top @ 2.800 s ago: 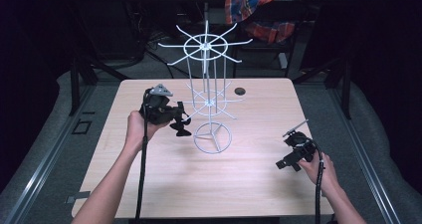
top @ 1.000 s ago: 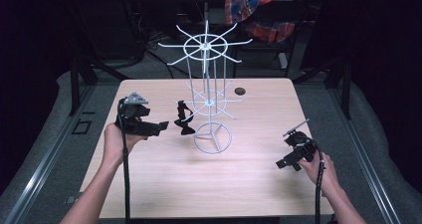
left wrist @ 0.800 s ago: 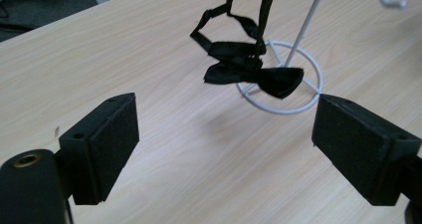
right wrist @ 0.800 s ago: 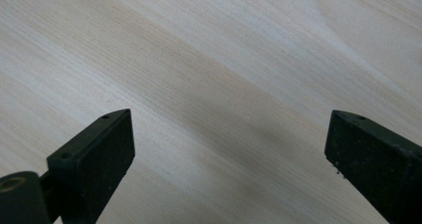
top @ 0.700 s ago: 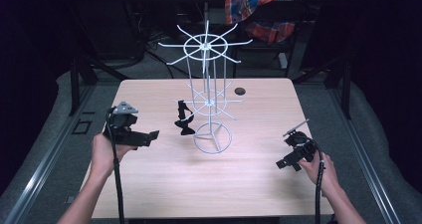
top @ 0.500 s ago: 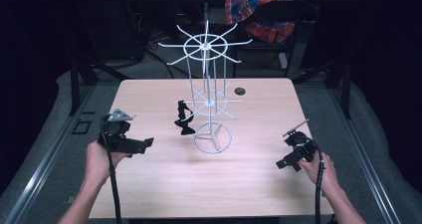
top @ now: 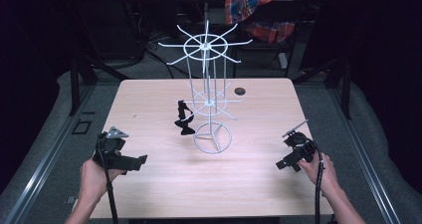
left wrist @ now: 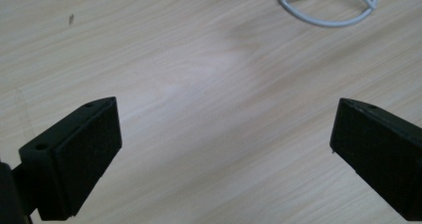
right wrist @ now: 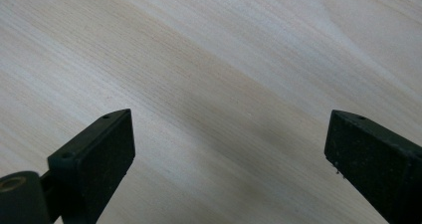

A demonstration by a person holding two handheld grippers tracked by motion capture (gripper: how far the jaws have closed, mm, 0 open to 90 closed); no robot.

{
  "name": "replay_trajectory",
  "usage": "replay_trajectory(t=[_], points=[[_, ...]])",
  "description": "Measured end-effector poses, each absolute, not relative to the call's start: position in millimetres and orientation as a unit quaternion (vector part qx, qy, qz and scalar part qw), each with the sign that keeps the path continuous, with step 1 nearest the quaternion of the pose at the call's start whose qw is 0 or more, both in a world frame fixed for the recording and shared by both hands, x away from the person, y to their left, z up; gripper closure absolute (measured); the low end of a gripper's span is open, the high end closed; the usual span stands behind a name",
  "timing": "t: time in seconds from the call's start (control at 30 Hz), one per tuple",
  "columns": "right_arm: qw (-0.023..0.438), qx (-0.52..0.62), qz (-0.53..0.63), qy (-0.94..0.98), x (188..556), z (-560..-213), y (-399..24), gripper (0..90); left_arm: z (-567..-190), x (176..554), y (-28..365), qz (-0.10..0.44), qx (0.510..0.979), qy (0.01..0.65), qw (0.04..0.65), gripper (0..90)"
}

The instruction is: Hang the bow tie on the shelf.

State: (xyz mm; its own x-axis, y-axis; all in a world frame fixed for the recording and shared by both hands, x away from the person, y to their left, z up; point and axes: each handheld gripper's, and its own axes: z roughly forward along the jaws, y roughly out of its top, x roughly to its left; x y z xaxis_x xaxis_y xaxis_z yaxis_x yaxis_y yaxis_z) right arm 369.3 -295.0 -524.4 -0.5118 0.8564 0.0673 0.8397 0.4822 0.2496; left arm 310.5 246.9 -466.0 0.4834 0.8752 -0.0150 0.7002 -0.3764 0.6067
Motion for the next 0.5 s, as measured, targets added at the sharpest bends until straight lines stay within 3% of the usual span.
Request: replay_trajectory(t=[0.5], points=[[0.028, 0.489, 0.125, 0.863, 370, -527, -294, 5.6, -492, 307, 263, 0.112, 0.801, 0.515, 0.284, 0.0]])
